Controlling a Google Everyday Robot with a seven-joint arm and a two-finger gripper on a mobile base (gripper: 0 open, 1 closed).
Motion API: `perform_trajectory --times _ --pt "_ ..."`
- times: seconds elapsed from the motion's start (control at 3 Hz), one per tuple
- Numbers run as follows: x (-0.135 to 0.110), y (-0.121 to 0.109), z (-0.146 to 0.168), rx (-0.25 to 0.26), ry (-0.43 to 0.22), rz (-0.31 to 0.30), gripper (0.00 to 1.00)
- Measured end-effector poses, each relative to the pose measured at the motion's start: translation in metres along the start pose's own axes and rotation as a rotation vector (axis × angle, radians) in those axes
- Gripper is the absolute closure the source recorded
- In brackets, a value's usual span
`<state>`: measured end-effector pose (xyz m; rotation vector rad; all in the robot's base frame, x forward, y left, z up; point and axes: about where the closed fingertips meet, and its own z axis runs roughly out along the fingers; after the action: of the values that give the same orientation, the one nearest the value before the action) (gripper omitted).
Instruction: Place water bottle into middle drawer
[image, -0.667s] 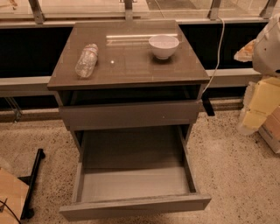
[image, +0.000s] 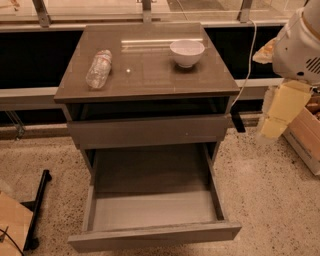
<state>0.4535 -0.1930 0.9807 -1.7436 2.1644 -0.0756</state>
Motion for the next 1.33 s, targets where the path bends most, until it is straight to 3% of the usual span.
perform_trajectory --times 0.67,1.0,1.33 --pt "-0.099 -0.05 0.017 0.013 -0.151 -0.118 0.0" --pt "-0.1 -0.05 0.017 0.013 -0.152 -0.115 0.0" --pt "-0.11 -0.056 0.036 0.018 -0.21 -0.021 0.0"
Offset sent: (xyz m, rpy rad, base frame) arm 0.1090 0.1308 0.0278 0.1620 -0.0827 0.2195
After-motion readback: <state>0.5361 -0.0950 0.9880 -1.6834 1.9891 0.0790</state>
